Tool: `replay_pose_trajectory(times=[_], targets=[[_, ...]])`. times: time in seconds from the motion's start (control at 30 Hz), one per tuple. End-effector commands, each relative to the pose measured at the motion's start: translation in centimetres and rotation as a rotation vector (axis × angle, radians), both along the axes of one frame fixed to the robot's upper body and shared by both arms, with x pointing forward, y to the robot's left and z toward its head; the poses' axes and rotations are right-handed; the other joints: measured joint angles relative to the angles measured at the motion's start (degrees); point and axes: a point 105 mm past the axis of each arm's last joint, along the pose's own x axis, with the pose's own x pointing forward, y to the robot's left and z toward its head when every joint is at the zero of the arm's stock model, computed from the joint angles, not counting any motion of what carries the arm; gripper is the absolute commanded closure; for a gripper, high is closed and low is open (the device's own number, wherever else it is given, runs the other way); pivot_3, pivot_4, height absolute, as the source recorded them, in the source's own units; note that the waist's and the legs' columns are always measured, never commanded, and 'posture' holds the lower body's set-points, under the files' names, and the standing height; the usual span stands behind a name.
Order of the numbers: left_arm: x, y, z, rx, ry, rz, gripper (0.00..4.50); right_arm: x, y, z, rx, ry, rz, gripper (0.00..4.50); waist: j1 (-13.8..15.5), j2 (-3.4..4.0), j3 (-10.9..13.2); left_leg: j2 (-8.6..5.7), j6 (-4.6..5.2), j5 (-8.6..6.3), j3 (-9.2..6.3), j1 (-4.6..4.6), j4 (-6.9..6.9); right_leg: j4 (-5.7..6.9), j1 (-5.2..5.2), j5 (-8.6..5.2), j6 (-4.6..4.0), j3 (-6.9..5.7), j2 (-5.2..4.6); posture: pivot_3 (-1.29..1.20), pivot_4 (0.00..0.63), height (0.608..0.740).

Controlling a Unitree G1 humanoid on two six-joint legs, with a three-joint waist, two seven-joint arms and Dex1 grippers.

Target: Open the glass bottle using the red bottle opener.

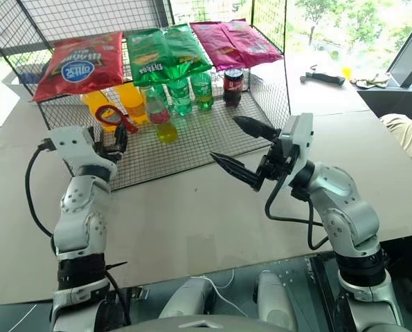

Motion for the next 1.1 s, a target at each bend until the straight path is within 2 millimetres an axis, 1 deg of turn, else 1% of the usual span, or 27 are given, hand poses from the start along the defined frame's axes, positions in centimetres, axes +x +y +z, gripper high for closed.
replay_pose_trajectory(times=[0.03, 0.13, 0.17, 0.2, 0.23, 0.27, 0.33, 0.37, 0.4, 0.43, 0.53, 0.67, 0.73, 0.83, 0.93, 1.1], targets=[[0.5, 0.0, 1.5, 0.018, -0.065, 0.003, 0.74, -0.7, 0.2, 0.8, -0.001, -0.053, 0.005, 0.06, -0.03, 0.0, 0.0, -0.01, 0.0, 0.0, -0.01, 0.0, 0.0, -0.01, 0.0, 0.0, 0.0, 0.0, 0.0, 0.0, 0.15, 0.74], [0.7, -0.1, 1.7, 0.012, -0.087, -0.015, 0.74, -0.7, 0.1, 0.7, -0.004, -0.054, -0.003, 0.06, -0.09, 0.0, 0.0, -0.02, 0.0, 0.0, -0.01, 0.0, 0.0, -0.02, -0.01, 0.0, 0.0, 0.01, -0.01, 0.0, 0.15, 0.74], [0.6, -0.3, 1.8, 0.009, -0.096, -0.027, 1.27, -0.6, 0.1, 0.7, -0.005, -0.054, -0.006, 0.0, -0.11, 0.0, 0.0, -0.01, 0.0, 0.0, 0.0, -0.01, -0.01, -0.02, -0.02, 0.0, 0.0, 0.01, -0.01, 0.0, 0.15, 0.74], [0.6, -0.5, 1.8, 0.009, -0.101, -0.041, 1.4, -0.6, 0.1, 0.7, -0.006, -0.054, -0.009, 0.0, -0.14, 0.0, 0.0, -0.01, 0.0, 0.0, 0.0, -0.01, -0.01, -0.02, -0.03, 0.0, 0.0, 0.02, -0.01, 0.0, 0.15, 0.74], [0.5, -0.5, 1.8, 0.009, -0.101, -0.05, 1.96, -0.6, 0.1, 0.6, -0.007, -0.055, -0.012, 0.0, -0.15, 0.0, 0.0, -0.01, 0.0, 0.0, 0.0, -0.01, -0.01, -0.02, -0.03, 0.0, 0.0, 0.02, -0.01, 0.0, 0.15, 0.74], [0.4, -0.6, 1.7, 0.009, -0.1, -0.054, 2.38, -0.6, 0.1, 0.6, -0.008, -0.055, -0.015, 0.0, -0.15, 0.0, 0.0, -0.01, 0.0, 0.0, -0.01, -0.01, -0.01, -0.02, -0.03, 0.0, 0.0, 0.02, -0.01, 0.0, 0.15, 0.74], [0.3, -0.6, 1.4, 0.012, -0.094, -0.059, 3.42, -0.6, 0.1, 0.5, -0.009, -0.056, -0.019, 0.0, -0.15, 0.0, 0.0, -0.01, 0.0, 0.0, 0.0, -0.01, -0.01, -0.01, -0.03, 0.0, 0.0, 0.02, -0.01, 0.0, 0.15, 0.74], [0.2, -0.6, 1.3, 0.013, -0.092, -0.061, 3.71, -0.6, 0.1, 0.5, -0.009, -0.057, -0.021, 0.0, -0.16, 0.0, 0.0, -0.01, 0.0, 0.0, 0.0, -0.01, -0.01, -0.01, -0.02, 0.0, 0.0, 0.02, -0.01, 0.0, 0.15, 0.74], [0.2, -0.6, 1.3, 0.014, -0.092, -0.063, 4.39, -0.6, 0.1, 0.5, -0.009, -0.057, -0.022, 0.0, -0.17, 0.0, 0.0, -0.01, 0.0, 0.0, 0.0, -0.01, -0.01, -0.01, -0.02, 0.0, 0.0, 0.02, -0.02, 0.0, 0.15, 0.74], [0.1, -0.6, 1.2, 0.013, -0.092, -0.064, 4.46, -0.6, 0.1, 0.4, -0.009, -0.057, -0.023, 0.0, -0.17, 0.0, 0.0, -0.01, 0.0, 0.0, 0.0, -0.01, -0.01, -0.01, -0.02, 0.0, 0.0, 0.02, -0.02, 0.0, 0.15, 0.74], [-0.1, -0.6, 1.2, -0.04, -0.104, -0.072, 4.46, -0.4, 0.1, 0.3, -0.011, -0.059, -0.027, 0.0, -0.21, 0.0, 0.0, 0.0, 0.0, 0.0, 0.0, -0.01, -0.01, 0.0, -0.03, 0.0, 0.0, 0.02, -0.01, 0.0, 0.15, 0.74], [-0.4, -1.6, 1.3, -0.134, -0.125, -0.16, 4.46, -0.3, 0.1, 0.2, -0.012, -0.06, -0.027, 0.0, -0.2, 0.0, 0.0, 0.0, 0.0, 0.0, -0.01, -0.01, -0.01, -0.01, -0.03, 0.0, 0.0, 0.02, -0.02, 0.0, 0.15, 0.74], [-0.7, -2.5, 1.8, -0.232, -0.155, -0.233, 4.46, -0.2, 0.1, 0.1, -0.014, -0.06, -0.028, 0.0, -0.2, 0.0, 0.0, 0.0, 0.0, 0.0, -0.01, -0.01, 0.0, -0.01, -0.02, 0.0, 0.0, 0.02, -0.02, 0.0, 0.15, 0.74], [-1.1, -3.3, 2.5, -0.369, -0.2, -0.318, 4.46, -0.2, 0.1, -0.1, -0.016, -0.06, -0.03, 0.0, -0.16, -0.02, 0.01, 0.0, 0.0, 0.0, -0.02, -0.01, 0.0, -0.01, -0.02, 0.0, 0.0, 0.01, -0.03, 0.0, 0.15, 0.74], [-1.4, -2.9, 2.9, -0.475, -0.235, -0.336, 4.46, -0.1, 0.0, -0.3, -0.021, -0.059, -0.038, 0.0, -0.18, -0.02, 0.01, 0.0, 0.0, 0.0, -0.02, -0.02, 0.01, -0.01, -0.02, 0.0, 0.0, 0.01, -0.03, 0.0, 0.15, 0.74], [-1.4, -2.0, 3.6, -0.561, -0.271, -0.338, 4.46, -0.1, -0.1, -0.6, -0.028, -0.057, -0.047, 0.0, -0.19, -0.02, 0.01, 0.0, 0.0, 0.0, -0.01, -0.01, 0.01, 0.0, -0.02, 0.0, 0.0, 0.01, 0.0, 0.0, 0.15, 0.74]])
